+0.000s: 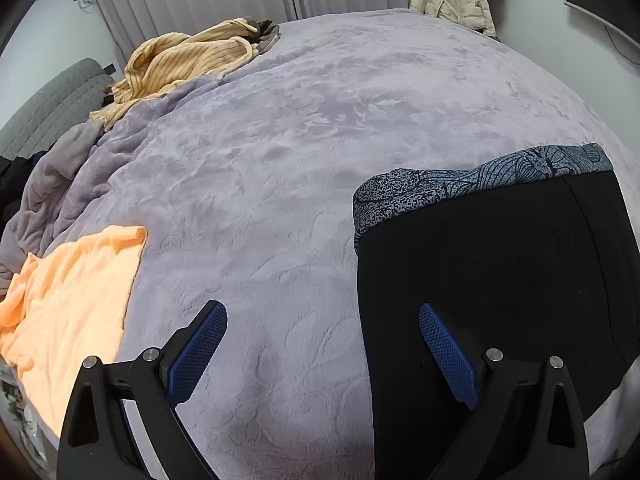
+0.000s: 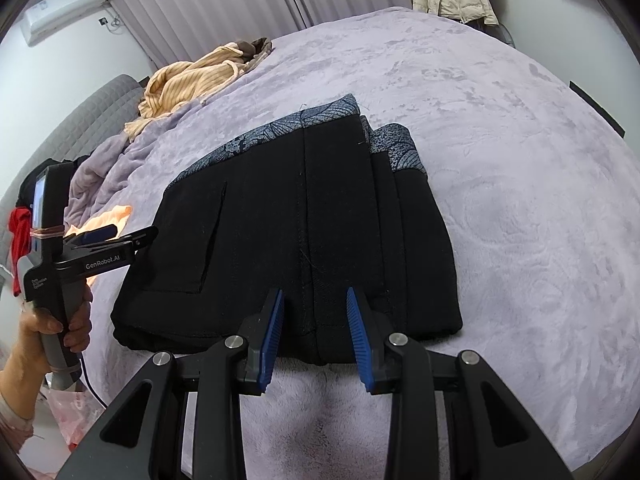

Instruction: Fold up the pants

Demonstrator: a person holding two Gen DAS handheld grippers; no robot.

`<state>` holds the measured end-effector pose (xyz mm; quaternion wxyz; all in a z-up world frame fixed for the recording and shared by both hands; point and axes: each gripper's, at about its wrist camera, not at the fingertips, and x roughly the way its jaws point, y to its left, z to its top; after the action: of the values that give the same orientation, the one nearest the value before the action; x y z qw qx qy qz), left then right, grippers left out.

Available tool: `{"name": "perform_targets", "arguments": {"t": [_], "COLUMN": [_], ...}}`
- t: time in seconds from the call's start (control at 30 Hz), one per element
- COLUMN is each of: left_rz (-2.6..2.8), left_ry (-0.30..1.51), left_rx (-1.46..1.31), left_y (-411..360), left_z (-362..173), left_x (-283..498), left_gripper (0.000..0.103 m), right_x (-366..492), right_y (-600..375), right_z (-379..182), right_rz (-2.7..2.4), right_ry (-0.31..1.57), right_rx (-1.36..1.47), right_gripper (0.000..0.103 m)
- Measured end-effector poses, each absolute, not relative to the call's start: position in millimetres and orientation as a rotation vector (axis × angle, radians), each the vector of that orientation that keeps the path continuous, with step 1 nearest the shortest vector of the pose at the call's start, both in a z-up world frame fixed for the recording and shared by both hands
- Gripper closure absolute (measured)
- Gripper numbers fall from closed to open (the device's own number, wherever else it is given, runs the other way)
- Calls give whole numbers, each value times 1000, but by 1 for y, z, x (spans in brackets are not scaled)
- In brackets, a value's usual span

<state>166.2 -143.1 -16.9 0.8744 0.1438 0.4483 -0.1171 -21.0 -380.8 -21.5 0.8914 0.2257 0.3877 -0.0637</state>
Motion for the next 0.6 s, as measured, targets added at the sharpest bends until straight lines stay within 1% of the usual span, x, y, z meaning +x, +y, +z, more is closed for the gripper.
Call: {"name": "perform_targets", "arguments": {"t": [0.23, 0.33, 0.4, 0.5, 0.53, 0.57, 0.6], "left_rz": [-251, -237, -240, -243, -244, -246, -250], "left_ry": [944, 938, 938, 944, 948, 952, 954], "left_rx": [294, 303, 302, 289, 286, 282, 277], "left_y": [-141, -141, -140, -137, -137, -136, -136], "left_z": [-18, -18, -19, -20, -21, -22, -22], "left_x": [167, 167, 167, 169, 169, 170, 171], "left_gripper": [5, 1, 1, 1, 1, 1, 1], "right_x": [-25, -27, -28, -32, -34, -35, -35], "right_y": [-387, -392, -393, -393, -393, -393, -395], "right_z": [-20, -18, -15, -7, -3, 0, 3], "right_rz": [-109, -97, -88, -100, -112, -134, -146], "right_ry": [781, 774, 767, 759, 758, 761, 762], "right_rx": [515, 546, 559, 532, 515, 485, 468], "right_gripper": [67, 65, 63, 48, 39, 33, 31]}}
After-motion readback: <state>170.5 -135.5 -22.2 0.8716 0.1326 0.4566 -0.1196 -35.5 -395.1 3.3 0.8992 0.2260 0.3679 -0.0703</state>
